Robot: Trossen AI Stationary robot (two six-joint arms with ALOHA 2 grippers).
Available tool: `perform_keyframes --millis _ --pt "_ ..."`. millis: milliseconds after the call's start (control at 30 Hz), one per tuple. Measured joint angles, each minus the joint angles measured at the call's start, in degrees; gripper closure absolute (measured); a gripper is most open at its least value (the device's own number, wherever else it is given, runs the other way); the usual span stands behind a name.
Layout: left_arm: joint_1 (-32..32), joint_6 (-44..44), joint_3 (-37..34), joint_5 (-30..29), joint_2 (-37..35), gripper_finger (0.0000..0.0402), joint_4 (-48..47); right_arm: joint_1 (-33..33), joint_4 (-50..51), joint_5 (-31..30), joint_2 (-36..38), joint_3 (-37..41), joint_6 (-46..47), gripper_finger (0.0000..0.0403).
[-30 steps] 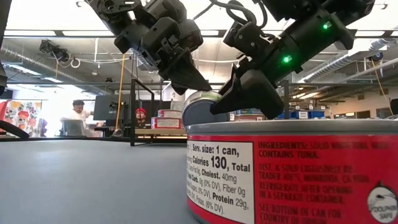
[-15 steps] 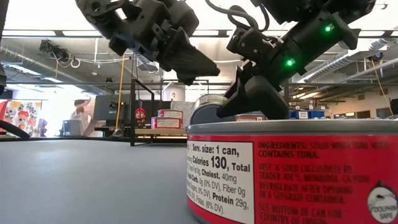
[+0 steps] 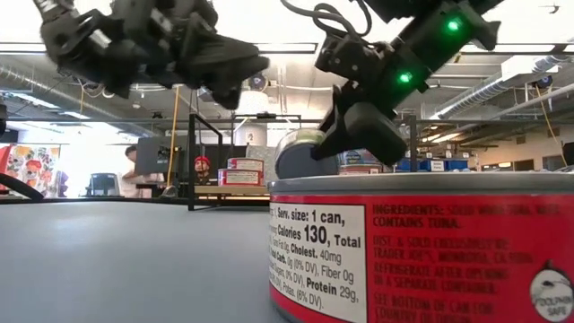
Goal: Stack canned seafood by type on shelf
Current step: Stack the green tuna can on top of the green tuna can on the shelf
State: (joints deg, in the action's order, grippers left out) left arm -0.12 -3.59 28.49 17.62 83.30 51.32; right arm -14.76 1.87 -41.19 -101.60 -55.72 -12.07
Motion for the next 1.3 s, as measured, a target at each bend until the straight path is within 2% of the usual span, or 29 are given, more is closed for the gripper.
perform_keyframes --millis 200,333,600,900,1000,1300 --pt "0.0 -0.1 -8.3 -4.3 -2.9 0.0291 9.5 1.9 6.0 -3.2 0.0 -5.6 -6.4 0.0254" --pt "0.0 0.0 -11.3 -4.5 -2.9 0.0291 16.3 4.2 8.1 -5.4 0.0 -9.0 -11.7 0.0254" --pt "0.0 0.3 -12.0 -4.6 -2.8 0.0291 16.6 11.9 8.9 -7.1 0.0 -12.5 -23.5 0.0254" --pt "0.0 0.3 -12.0 -4.5 -2.8 0.0291 16.6 20.6 8.5 0.9 0.0 -12.5 -29.6 0.0254" --pt "0.0 0.3 -12.0 -4.5 -2.8 0.0291 16.6 22.0 8.5 4.7 -0.1 -12.5 -30.0 0.0254" --pt "0.0 0.3 -12.0 -4.5 -2.8 0.0291 16.7 24.1 7.5 8.2 -0.5 -12.5 -32.3 0.0254"
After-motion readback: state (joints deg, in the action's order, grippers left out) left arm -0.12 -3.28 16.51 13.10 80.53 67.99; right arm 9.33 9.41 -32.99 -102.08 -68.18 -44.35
